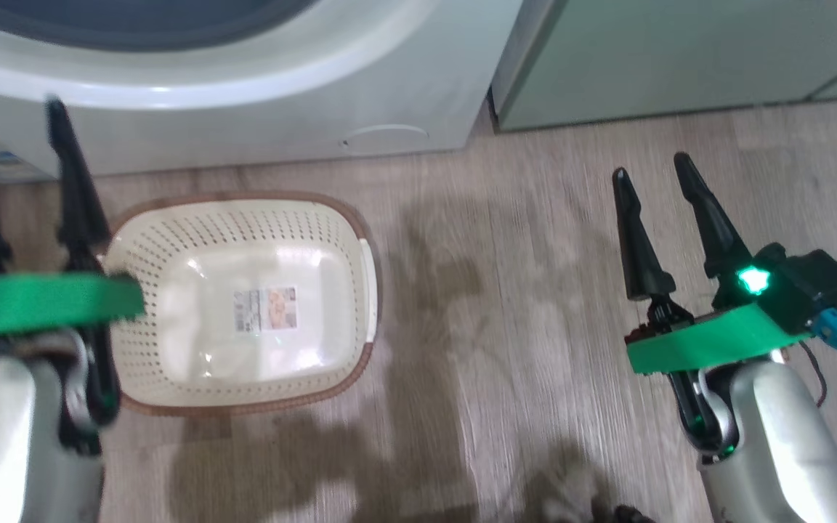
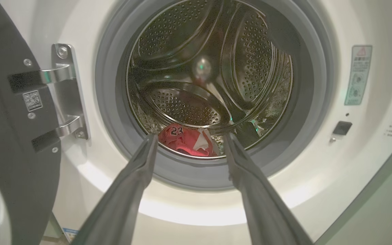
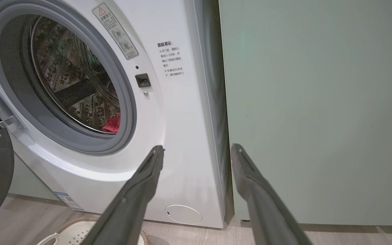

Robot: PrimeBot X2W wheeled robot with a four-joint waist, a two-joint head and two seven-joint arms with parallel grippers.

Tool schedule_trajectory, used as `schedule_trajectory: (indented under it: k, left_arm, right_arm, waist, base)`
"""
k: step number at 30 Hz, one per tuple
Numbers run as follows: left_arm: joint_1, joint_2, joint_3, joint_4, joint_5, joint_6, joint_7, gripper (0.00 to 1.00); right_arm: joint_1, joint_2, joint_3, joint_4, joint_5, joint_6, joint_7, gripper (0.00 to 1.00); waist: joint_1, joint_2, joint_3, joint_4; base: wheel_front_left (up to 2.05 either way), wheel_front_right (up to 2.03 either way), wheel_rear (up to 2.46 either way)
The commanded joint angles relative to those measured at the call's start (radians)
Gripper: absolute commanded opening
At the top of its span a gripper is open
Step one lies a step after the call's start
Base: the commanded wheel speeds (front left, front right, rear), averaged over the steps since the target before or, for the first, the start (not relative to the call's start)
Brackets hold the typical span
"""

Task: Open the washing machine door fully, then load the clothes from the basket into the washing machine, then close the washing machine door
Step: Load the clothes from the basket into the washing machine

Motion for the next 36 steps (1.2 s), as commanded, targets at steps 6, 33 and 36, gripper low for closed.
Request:
schedule_trajectory:
  k: [6, 33, 36]
  left_arm:
    - [0.149, -0.026, 0.045, -0.051, 0.115, -0.064, -0.005, 1.00]
    - [0.419, -0.083, -0.005, -0.034, 0.170, -0.087, 0.010, 1.00]
    - [0.435, -0.079, -0.011, -0.037, 0.174, -0.085, 0.017, 1.00]
  right_arm:
    - [0.057, -0.003, -0.005, -0.031, -0.024, 0.000, 0.032, 1.00]
    - [0.260, -0.003, -0.076, -0.117, -0.075, 0.000, 0.150, 1.00]
    - [0.277, -0.003, -0.080, -0.128, -0.082, 0.000, 0.161, 1.00]
  waist:
    - [0.0001, -0.0001, -0.111, 0.035]
    - [0.0001, -0.0001, -0.376, 0.063]
    - [0.0001, -0.0001, -0.395, 0.067]
  base:
    - [0.00, 0.00, 0.00]
    - [0.00, 0.00, 0.00]
    - [0.00, 0.00, 0.00]
